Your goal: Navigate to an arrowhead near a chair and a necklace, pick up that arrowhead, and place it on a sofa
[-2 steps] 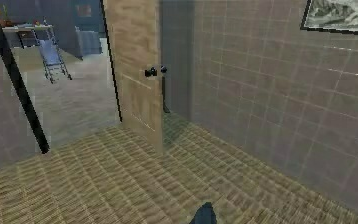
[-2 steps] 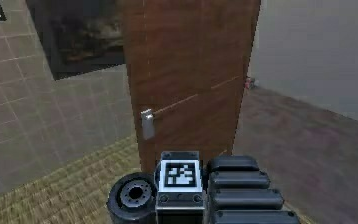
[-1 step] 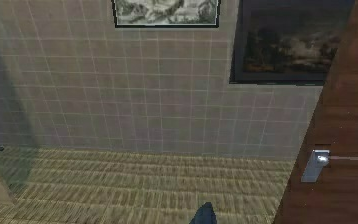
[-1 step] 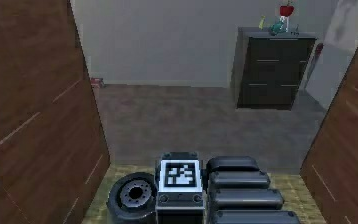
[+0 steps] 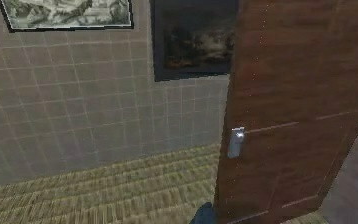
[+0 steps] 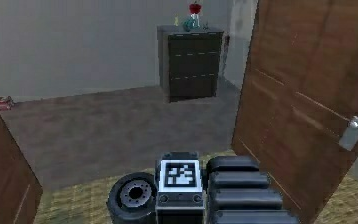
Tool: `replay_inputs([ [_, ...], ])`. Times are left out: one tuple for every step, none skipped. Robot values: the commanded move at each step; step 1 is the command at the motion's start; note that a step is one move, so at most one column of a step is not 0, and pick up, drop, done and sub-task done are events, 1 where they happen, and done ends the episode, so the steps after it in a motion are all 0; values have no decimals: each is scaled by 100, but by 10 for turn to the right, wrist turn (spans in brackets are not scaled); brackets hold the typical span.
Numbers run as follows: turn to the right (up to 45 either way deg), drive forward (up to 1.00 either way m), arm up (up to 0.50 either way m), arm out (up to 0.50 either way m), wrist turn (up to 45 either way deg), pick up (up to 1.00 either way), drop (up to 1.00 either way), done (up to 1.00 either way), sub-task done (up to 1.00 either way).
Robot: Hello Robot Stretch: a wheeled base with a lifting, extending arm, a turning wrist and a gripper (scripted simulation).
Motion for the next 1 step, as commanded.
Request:
replay_inputs([
  [0,25,0,0,0,0,0,0,0],
])
